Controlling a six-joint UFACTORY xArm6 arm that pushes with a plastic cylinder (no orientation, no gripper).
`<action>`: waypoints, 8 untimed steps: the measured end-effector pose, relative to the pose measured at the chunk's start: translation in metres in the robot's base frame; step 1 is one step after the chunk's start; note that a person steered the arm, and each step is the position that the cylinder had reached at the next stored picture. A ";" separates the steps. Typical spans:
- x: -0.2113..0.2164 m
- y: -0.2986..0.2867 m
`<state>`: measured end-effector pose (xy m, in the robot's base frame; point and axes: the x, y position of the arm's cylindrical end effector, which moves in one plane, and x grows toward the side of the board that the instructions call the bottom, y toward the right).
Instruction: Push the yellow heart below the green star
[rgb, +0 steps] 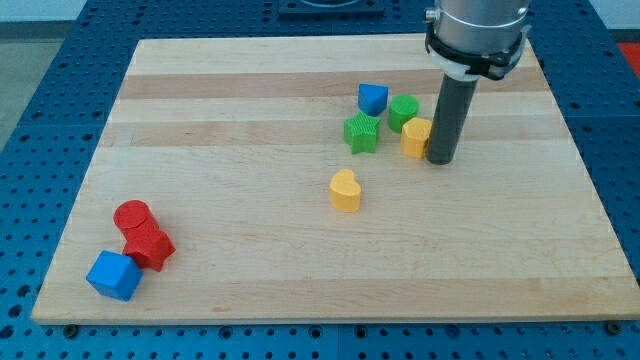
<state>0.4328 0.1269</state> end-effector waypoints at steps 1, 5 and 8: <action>0.017 0.005; 0.106 -0.118; 0.087 -0.189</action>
<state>0.5201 -0.0618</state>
